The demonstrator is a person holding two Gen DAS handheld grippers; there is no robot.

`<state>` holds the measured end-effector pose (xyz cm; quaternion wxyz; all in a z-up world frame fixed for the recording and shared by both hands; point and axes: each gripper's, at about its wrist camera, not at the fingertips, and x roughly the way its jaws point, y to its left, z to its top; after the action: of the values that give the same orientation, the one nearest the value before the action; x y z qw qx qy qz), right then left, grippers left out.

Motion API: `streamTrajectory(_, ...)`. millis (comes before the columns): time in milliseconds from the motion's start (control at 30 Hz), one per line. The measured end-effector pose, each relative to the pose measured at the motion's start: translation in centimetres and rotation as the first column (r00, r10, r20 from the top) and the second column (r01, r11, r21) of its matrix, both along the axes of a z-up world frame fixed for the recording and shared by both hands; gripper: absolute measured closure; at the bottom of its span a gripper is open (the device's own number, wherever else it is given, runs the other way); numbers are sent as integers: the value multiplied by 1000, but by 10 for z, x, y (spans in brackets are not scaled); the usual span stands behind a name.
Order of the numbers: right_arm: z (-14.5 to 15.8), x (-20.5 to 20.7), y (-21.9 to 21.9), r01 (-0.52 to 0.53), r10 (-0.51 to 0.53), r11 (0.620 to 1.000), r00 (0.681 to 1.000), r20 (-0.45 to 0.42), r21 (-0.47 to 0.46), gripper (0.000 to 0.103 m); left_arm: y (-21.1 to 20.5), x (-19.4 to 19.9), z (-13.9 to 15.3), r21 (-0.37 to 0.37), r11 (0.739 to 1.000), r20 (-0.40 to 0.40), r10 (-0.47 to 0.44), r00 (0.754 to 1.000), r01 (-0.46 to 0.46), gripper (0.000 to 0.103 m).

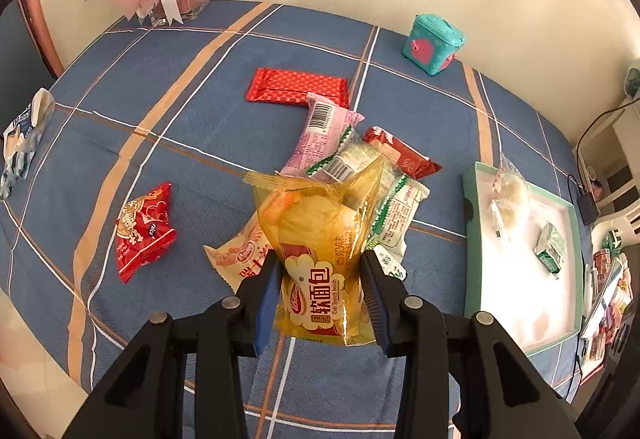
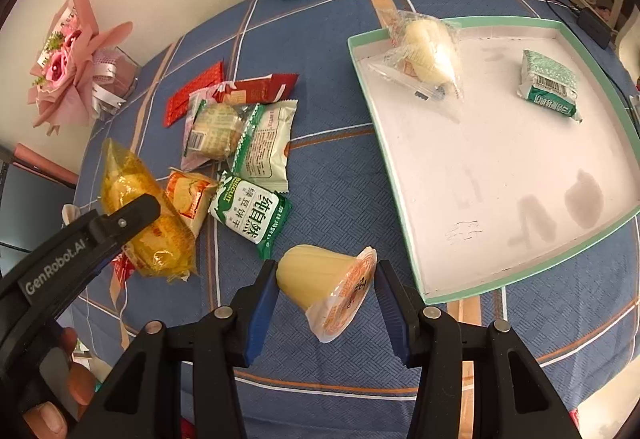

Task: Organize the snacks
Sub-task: 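Lift the pudding cup and yellow bread bag above the pile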

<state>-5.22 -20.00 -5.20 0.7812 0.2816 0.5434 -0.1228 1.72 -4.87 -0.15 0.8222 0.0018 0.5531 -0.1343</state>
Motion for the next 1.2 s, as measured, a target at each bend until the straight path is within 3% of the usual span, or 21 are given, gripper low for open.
streamTrajectory(467,11,-22,-45,113,-113,992,994,11,-53,57,-59,-21,8,-24,993,21,-113,993,113,62)
streamTrajectory(700,0,-35,-73,178,-178,984,984,-7,-6,57,-63,-20,-1,11,993,-16,-118,993,118,62)
streamTrajectory(900,2,-20,-50,85,-85,996,996,17,6,57,-46,-10,-16,54,997,-78,-60,995,64,62)
streamTrajectory(1200,-9,6,-2,-71,71,997,997,-10,-10,57,-14,3,-26,56,998,-123,13,992,-7,62)
